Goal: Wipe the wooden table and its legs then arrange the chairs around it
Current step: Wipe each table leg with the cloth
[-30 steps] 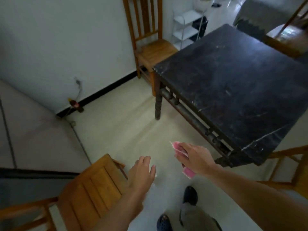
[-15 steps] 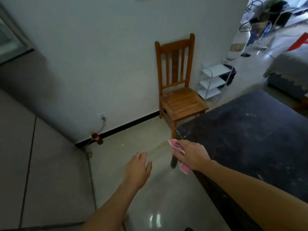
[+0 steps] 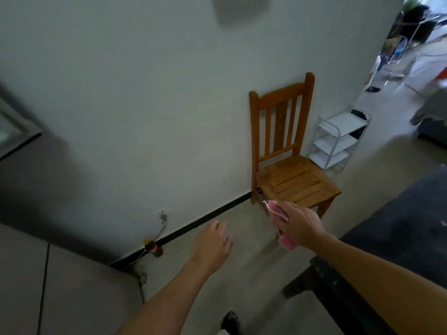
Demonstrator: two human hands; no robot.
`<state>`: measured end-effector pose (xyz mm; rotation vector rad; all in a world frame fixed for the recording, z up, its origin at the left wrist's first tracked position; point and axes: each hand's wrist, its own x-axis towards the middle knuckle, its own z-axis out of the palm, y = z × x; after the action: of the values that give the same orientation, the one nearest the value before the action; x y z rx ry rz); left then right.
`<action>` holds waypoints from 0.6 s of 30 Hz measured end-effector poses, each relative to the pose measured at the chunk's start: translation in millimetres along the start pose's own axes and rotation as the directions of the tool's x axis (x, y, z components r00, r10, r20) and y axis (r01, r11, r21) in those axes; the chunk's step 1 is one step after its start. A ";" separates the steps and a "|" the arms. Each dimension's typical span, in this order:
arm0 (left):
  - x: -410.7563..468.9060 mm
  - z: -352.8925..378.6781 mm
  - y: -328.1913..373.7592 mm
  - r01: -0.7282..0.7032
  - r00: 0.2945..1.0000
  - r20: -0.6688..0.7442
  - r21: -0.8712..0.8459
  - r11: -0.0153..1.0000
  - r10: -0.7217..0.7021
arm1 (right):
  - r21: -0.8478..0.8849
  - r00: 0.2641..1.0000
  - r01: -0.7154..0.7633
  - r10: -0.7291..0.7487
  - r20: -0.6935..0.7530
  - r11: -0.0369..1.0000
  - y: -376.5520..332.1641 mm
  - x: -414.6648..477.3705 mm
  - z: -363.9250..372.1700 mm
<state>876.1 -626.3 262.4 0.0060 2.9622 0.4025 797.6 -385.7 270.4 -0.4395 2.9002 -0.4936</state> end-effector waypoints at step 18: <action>302.3 -23.7 54.1 -0.552 0.824 0.199 0.072 0.831 0.530 | 0.196 0.878 -0.434 0.462 -0.130 0.880 100.4 145.0 14.9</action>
<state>572.9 -573.0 254.1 0.8734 2.7572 0.2534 638.0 -345.0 205.4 0.3174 2.9480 -0.7063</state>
